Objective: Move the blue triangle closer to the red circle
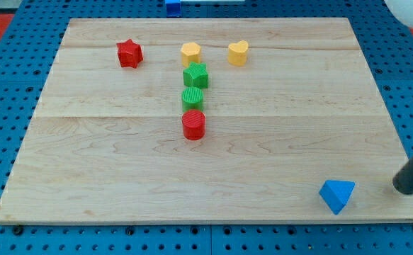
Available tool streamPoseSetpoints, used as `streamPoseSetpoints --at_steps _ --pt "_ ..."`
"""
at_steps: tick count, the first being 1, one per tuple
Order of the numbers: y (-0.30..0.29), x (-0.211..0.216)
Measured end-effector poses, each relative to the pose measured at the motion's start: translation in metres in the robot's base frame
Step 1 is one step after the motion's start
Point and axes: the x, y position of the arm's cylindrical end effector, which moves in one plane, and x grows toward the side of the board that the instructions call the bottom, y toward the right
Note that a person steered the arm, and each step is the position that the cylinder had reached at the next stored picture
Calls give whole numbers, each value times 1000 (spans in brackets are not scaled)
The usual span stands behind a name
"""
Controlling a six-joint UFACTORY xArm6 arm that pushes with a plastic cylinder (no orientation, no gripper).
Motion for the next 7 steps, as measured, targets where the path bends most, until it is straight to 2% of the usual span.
streamPoseSetpoints --at_steps 1,2,3,4,6,7 --pt "-41 29" --pt "-121 0" --pt "-153 -35" --pt "-193 -46" --pt "-233 -72" --pt "-238 -73"
